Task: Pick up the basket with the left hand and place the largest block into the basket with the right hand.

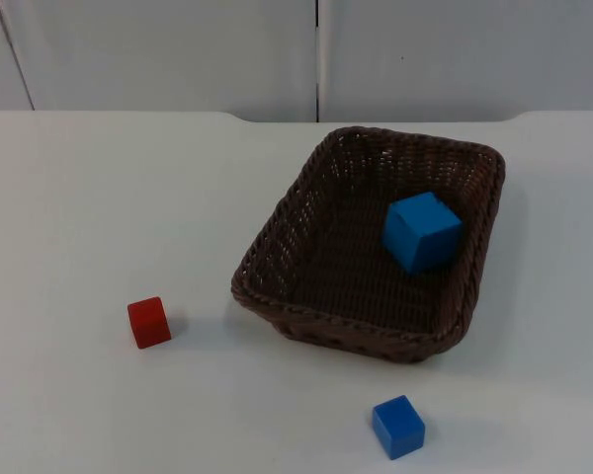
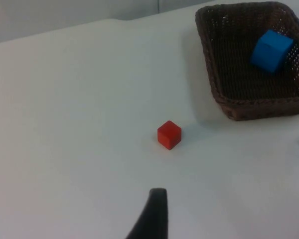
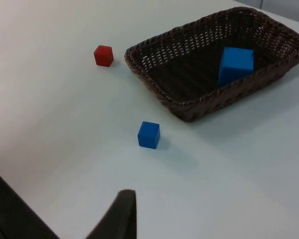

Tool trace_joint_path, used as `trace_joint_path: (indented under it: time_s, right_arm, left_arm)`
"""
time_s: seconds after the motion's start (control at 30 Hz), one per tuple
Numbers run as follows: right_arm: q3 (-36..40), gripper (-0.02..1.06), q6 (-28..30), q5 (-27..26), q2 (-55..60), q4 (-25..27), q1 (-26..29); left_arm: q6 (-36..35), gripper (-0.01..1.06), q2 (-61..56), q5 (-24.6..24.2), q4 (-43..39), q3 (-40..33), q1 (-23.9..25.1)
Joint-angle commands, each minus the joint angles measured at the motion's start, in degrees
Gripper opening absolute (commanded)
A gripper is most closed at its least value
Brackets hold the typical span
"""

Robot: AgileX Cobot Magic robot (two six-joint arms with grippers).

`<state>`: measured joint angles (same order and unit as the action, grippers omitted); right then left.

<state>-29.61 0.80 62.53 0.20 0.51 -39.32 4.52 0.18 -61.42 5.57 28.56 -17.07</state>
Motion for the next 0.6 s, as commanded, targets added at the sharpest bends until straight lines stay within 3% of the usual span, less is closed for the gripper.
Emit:
trace_joint_path:
  time_s: [0.0,0.47,0.57]
  right_arm:
    - [0.07,1.05,0.12,-0.68,-0.20,0.25,0.11]
    - [0.07,1.05,-0.10,-0.68,-0.20,0.15,0.11]
    - [0.07,1.05,-0.10,-0.68,-0.20,0.15,0.11]
  left_arm:
    - [-0.33,0.81,-0.18,-0.10,-0.20,-0.21,-0.22]
    - [-0.33,0.81,-0.18,-0.10,-0.20,-0.21,-0.22]
    - [-0.33,0.85,-0.18,-0.10,-0.20,-0.21,-0.22]
